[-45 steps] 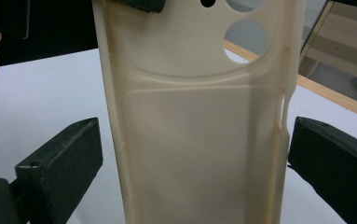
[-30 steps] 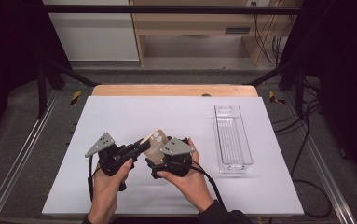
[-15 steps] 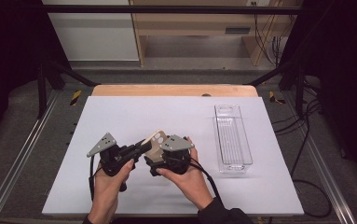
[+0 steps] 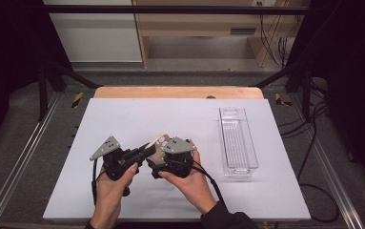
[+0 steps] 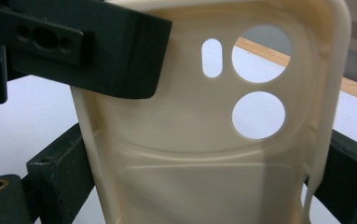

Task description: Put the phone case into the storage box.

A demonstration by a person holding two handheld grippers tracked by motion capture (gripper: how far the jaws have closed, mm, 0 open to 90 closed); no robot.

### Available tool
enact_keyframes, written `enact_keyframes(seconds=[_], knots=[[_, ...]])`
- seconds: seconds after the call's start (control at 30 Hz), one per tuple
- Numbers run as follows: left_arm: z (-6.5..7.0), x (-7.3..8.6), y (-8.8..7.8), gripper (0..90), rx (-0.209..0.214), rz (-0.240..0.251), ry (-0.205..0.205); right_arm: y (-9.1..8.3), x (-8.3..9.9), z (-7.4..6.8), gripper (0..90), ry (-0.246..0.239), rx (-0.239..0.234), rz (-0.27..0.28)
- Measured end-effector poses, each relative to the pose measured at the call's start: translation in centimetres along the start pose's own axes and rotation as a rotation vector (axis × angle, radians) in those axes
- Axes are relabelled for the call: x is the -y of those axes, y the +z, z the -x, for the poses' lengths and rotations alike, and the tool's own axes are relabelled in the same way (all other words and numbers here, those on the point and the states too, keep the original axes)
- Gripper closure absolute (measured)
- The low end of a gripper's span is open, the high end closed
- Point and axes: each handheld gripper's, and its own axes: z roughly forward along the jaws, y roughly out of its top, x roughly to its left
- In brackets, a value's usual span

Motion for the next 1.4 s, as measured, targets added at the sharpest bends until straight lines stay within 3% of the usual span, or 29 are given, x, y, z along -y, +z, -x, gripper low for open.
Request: enact_keyframes(seconds=[0.37, 0.6, 0.67, 0.9, 1.17, 1.4], knots=[[-0.1, 0.0, 0.0, 79.1, -0.006, -0.002, -0.003, 0.0, -0.2, -0.2, 11.1, 0.002, 0.005, -0.028], [-0.3, -0.1, -0.3, 74.4, -0.012, 0.033, -0.006, 0.2, -0.5, -0.1, 12.0, 0.031, -0.007, -0.048], [-0.3, -0.6, -0.8, 69.5, -0.036, 0.067, 0.009, 0.3, -0.5, 0.4, 12.0, 0.058, 0.002, -0.056], [-1.0, -1.5, -2.1, 54.9, -0.108, 0.117, 0.044, -0.1, -0.5, 1.6, 12.1, 0.113, 0.018, -0.057], [-2.6, -1.3, -2.8, 35.6, -0.23, 0.116, 0.089, -0.6, -1.0, 2.8, 12.0, 0.152, 0.037, -0.054], [-3.7, -0.3, -2.6, 19.5, -0.281, 0.089, 0.122, -0.8, -1.6, 4.5, 12.0, 0.211, 0.061, -0.054]])
